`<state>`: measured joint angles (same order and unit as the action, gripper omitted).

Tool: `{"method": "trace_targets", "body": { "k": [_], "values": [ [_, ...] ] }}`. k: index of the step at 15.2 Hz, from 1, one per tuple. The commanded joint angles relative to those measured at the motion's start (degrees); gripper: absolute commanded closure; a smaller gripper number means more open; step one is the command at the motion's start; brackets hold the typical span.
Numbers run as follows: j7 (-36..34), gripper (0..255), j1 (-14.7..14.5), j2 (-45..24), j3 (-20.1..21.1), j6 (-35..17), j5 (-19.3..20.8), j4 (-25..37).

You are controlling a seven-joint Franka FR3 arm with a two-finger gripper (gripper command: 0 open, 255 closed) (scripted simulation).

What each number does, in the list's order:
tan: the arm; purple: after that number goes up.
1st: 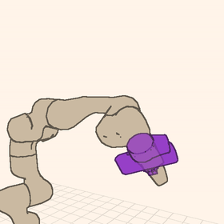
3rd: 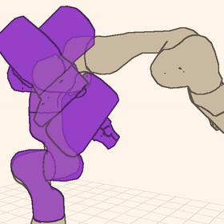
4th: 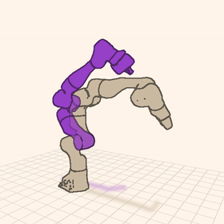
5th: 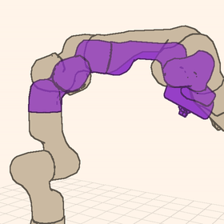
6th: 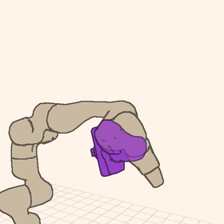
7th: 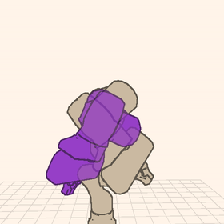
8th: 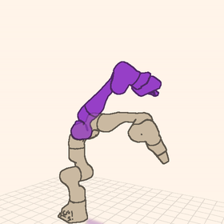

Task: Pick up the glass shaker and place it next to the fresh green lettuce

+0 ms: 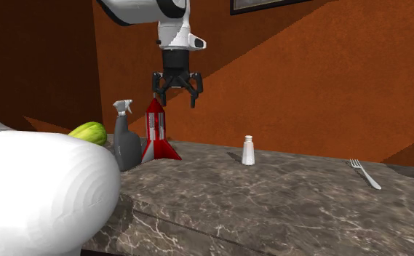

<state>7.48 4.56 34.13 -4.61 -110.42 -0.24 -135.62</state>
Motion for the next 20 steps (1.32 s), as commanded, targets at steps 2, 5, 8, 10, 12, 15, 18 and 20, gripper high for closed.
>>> {"method": "trace_targets", "body": {
  "k": [2,5,8,10,12,15,18,20],
  "values": [
    [2.3,0,0.9,-4.6,-2.8,-4.1,-0.1,1.3],
    [4.6,0,1.6,-9.4,-5.5,-7.9,-0.7,2.7],
    [7.2,0,2.2,-14.4,-8.1,-11.3,-2.0,4.8],
    [9.1,0,2.4,-18.0,-9.9,-13.3,-3.4,6.4],
    [11.2,0,2.7,-21.7,-11.5,-15.1,-5.1,8.4],
    [14.6,0,3.2,-27.4,-13.8,-17.3,-8.4,11.8],
    [18.3,0,4.0,-33.4,-15.7,-18.7,-12.4,15.9],
    [20.8,0,4.9,-37.5,-16.5,-19.3,-15.5,18.9]
  ]
}}
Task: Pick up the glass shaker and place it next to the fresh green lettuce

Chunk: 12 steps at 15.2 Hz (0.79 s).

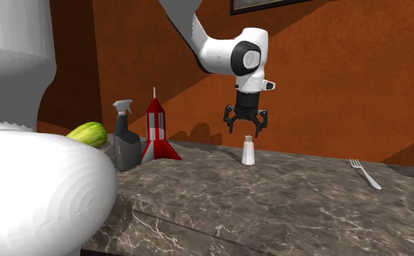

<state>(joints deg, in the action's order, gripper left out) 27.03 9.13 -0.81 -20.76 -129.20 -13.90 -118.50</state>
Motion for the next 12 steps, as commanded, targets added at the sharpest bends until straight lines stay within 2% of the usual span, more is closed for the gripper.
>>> {"method": "trace_targets", "body": {
  "k": [1,9,12],
  "values": [
    [2.5,0,0.9,-4.7,-0.7,-0.7,-3.3,3.5],
    [4.7,0,1.2,-9.3,0.1,-5.1,-6.7,3.1],
    [4.7,0,1.2,-9.3,0.1,-5.1,-6.7,3.1]
  ]
}}
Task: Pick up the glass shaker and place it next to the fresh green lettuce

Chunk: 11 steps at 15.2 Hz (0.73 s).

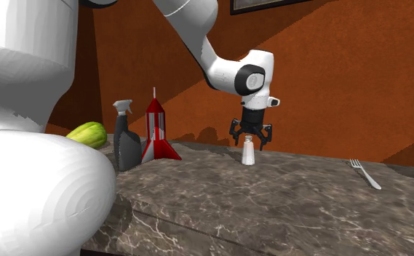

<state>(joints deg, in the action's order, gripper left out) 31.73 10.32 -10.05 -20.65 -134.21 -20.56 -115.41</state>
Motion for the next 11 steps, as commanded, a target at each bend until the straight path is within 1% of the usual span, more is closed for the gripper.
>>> {"method": "trace_targets", "body": {
  "k": [1,5,6,11],
  "values": [
    [0.0,0,0.0,-0.1,0.0,-0.1,-0.1,0.0],
    [0.0,0,0.0,-0.1,0.0,-0.1,0.0,0.0],
    [0.0,255,0.0,-0.1,0.0,-0.1,0.0,0.0],
    [0.0,255,0.0,-0.1,0.0,-0.1,0.0,0.0]
  ]
}}
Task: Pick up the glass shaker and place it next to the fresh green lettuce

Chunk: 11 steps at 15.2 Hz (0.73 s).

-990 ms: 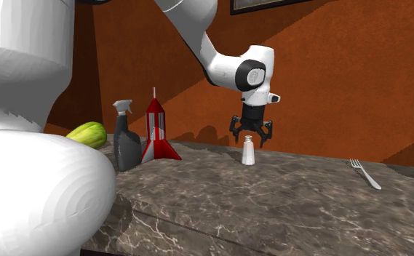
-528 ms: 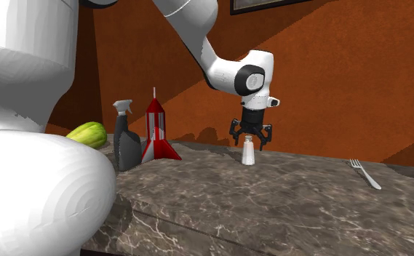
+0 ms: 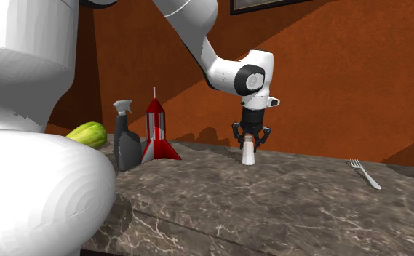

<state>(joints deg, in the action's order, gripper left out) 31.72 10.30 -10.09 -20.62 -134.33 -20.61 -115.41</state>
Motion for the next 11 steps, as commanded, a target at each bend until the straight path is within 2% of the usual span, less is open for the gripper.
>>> {"method": "trace_targets", "body": {
  "k": [1,4,11],
  "values": [
    [0.0,255,0.0,0.0,0.0,0.0,0.0,0.0],
    [0.0,255,0.0,0.0,0.0,0.0,0.0,0.0],
    [-2.3,255,-0.3,2.4,-0.5,4.5,2.4,2.5]
  ]
}}
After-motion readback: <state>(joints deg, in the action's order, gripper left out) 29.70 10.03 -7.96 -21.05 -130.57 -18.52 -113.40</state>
